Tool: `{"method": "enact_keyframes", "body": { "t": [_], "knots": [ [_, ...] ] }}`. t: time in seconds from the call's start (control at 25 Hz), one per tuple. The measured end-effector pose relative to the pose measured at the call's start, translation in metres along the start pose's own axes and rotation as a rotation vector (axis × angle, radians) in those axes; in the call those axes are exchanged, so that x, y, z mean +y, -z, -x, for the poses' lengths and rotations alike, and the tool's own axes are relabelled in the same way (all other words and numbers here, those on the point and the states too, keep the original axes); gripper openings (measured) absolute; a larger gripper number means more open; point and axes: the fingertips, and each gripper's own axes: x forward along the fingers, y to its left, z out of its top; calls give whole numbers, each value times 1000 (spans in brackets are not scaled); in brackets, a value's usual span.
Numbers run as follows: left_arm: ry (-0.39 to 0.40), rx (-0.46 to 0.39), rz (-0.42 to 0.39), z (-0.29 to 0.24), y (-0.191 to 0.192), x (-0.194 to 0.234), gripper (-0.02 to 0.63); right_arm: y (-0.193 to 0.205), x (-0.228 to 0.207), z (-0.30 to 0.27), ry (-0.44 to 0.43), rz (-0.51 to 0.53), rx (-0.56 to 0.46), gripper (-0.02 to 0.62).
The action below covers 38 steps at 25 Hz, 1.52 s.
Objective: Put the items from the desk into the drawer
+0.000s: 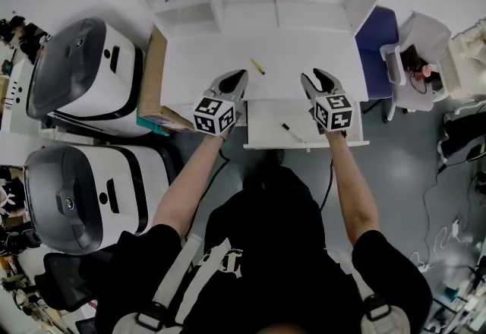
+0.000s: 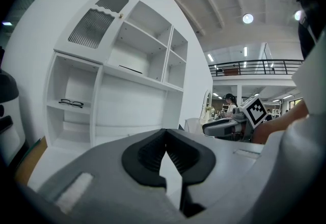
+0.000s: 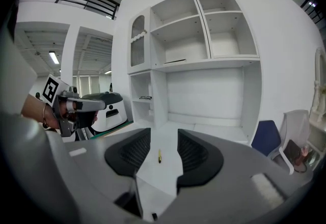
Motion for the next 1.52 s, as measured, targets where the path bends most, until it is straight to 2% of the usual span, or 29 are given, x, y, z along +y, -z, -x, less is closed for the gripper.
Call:
{"method": "enact_keyframes", "body": {
  "t": [0.56,1.52],
  "knots": [
    [-106,36,38,2,22,45,5,20,14,-75,-108,30,91,164],
    [-204,173,128,-53,101,130,5,117,26,-224,-254,64,350,150]
  ]
}}
